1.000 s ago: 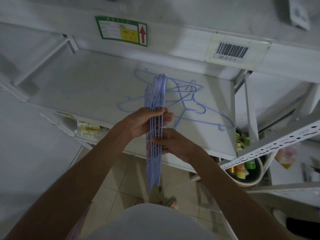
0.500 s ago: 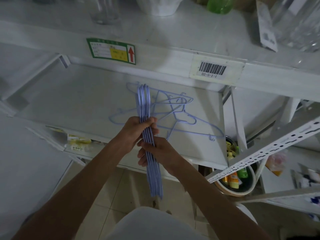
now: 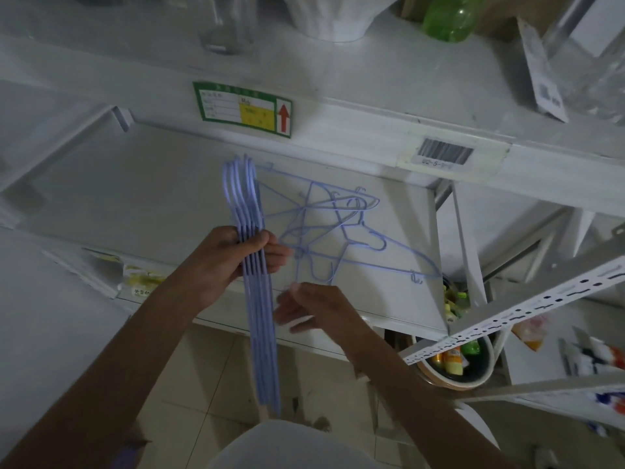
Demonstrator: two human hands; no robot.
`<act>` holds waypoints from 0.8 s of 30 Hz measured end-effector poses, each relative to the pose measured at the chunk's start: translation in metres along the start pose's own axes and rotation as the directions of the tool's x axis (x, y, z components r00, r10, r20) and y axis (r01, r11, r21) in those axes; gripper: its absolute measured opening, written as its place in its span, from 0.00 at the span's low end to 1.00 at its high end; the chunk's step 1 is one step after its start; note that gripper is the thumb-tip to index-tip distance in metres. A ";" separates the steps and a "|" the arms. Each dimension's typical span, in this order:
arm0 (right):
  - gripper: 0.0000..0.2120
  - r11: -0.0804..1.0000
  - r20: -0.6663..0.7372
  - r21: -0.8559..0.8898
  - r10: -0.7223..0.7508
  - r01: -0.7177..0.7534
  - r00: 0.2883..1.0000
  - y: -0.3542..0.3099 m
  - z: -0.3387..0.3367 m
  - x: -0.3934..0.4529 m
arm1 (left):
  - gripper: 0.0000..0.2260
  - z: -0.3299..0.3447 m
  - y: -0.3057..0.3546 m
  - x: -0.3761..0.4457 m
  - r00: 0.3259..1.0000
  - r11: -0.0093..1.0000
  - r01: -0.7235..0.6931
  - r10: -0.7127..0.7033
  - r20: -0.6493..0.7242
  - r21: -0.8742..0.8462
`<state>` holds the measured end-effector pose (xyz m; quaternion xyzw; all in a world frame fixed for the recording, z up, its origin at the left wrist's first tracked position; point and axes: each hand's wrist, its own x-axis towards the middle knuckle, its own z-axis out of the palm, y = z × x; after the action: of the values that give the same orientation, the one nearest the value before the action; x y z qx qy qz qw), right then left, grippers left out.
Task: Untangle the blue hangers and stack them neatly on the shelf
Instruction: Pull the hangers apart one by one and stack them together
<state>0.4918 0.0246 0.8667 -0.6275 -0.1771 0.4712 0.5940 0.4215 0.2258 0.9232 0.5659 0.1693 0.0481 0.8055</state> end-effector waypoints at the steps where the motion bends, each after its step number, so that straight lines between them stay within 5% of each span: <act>1: 0.19 0.999 -0.048 0.033 0.037 -0.036 0.998 0.004 -0.006 0.000 | 0.13 -0.007 0.004 -0.002 1.000 1.000 0.004 -0.004 0.007 -0.019; 6: 0.12 0.984 -0.296 0.022 0.175 -0.176 0.939 0.021 -0.025 0.015 | 0.13 -0.042 0.010 -0.007 1.000 0.999 0.013 -0.012 0.025 -0.040; 13: 0.10 0.980 -0.510 -0.036 0.150 -0.196 0.847 0.030 -0.031 0.061 | 0.12 -0.086 0.000 -0.017 0.998 1.000 0.004 -0.002 0.058 -0.025; 16: 0.09 0.939 -0.608 -0.213 0.089 -0.270 0.789 0.032 -0.032 0.089 | 0.12 -0.098 -0.001 -0.017 0.999 0.999 0.036 -0.035 0.032 -0.014; 21: 0.14 0.645 -0.672 -0.622 -0.148 -0.444 0.726 0.020 -0.039 0.154 | 0.11 -0.114 0.001 -0.001 0.999 0.999 0.039 -0.039 -0.027 0.005; 24: 0.16 0.384 -0.514 -0.843 -0.369 -0.376 0.775 0.018 -0.045 0.187 | 0.10 -0.117 -0.002 0.012 0.998 0.998 0.060 -0.059 -0.039 0.029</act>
<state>0.6144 0.1407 0.7726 -0.9659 -0.1953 0.0514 0.1622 0.3945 0.3329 0.8834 0.5716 0.2022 0.0325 0.7945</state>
